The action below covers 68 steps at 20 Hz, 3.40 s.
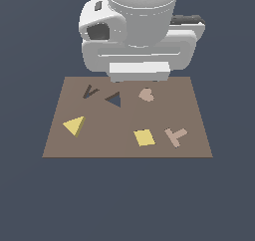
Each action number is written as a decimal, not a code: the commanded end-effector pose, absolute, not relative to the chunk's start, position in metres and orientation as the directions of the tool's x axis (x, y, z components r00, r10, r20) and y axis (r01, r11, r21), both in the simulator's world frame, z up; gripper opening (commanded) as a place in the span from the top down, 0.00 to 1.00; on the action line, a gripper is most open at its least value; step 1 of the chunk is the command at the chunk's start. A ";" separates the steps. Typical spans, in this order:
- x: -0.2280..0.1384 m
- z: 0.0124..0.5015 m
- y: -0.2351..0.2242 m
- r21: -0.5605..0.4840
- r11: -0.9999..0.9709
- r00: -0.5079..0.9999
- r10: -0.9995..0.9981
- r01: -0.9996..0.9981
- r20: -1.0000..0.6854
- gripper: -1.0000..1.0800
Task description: Insert a designated object into the corresponding slot on a board.
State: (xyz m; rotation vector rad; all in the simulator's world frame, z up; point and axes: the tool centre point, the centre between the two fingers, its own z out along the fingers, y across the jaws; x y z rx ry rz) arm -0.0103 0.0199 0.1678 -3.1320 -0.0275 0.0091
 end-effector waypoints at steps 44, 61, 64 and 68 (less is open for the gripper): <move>0.051 0.048 -0.158 0.001 -0.752 0.752 -0.660 -0.660 0.000 0.04; 0.051 0.030 -0.157 0.000 -0.753 0.753 -0.658 -0.658 0.000 1.00; 0.050 0.030 -0.157 0.000 -0.753 0.753 -0.658 -0.658 0.000 1.00; 0.052 0.036 -0.159 -0.003 -0.745 0.744 -0.668 -0.668 0.004 1.00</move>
